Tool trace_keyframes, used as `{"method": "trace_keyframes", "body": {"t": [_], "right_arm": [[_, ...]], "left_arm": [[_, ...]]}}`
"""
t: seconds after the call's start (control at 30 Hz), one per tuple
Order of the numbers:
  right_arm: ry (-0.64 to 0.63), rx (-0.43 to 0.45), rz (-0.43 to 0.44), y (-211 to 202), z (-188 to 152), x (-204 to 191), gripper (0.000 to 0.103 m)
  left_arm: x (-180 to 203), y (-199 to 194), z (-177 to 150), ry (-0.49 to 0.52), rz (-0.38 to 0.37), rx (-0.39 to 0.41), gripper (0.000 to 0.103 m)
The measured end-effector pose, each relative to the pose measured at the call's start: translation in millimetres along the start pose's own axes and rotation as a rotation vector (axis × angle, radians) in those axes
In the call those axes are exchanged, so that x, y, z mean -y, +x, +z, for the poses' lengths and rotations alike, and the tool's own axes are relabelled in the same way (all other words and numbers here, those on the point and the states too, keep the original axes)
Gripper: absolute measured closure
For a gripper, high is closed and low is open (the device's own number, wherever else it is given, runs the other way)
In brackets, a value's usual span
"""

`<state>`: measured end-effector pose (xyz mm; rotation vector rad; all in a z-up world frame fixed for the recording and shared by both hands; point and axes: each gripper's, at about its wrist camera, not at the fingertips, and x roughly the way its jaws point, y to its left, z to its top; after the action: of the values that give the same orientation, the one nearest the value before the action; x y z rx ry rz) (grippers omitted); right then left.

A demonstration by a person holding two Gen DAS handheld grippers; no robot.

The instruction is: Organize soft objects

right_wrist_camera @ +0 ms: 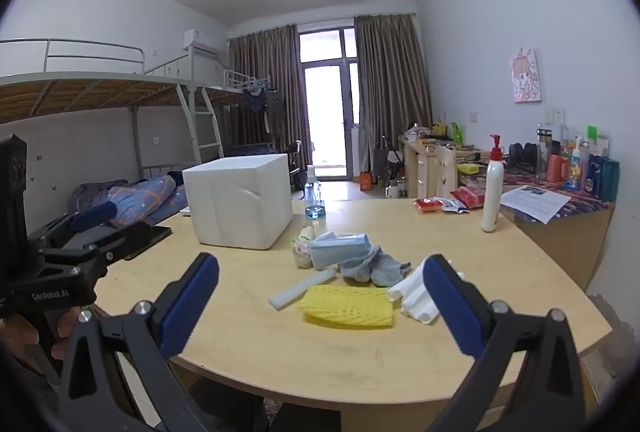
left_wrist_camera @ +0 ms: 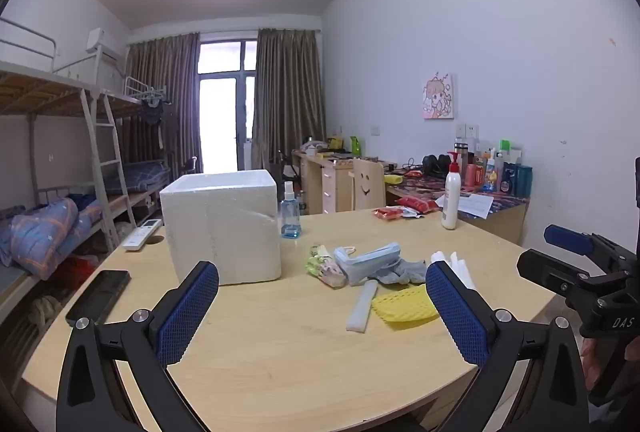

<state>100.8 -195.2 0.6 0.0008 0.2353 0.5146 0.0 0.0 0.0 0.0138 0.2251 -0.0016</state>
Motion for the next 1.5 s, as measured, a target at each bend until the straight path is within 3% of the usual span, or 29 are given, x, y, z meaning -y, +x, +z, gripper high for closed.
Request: {"method": "trace_keyframes", "body": {"t": [0.07, 0.83, 0.97, 1.5], "right_arm": [[0.016, 0.021, 0.007, -0.7, -0.2, -0.2, 0.0], [0.007, 0.004, 0.014, -6.6, 0.3, 1.2, 0.0], [0.006, 0.012, 0.012, -7.3, 0.2, 1.0, 0.0], [0.001, 0.017, 0.009, -8.7, 2.1, -1.9, 0.0]], "left_arm": [[-0.4, -0.9, -0.4, -0.015, 0.0, 0.036, 0.0], [-3.7, 3.4, 0.2, -0.02, 0.05, 0.026, 0.0], [-6.0, 3.8, -0.2, -0.027, 0.019, 0.02, 0.0], [-8.8, 3.6, 0.8, -0.03, 0.024, 0.018, 0.0]]}}
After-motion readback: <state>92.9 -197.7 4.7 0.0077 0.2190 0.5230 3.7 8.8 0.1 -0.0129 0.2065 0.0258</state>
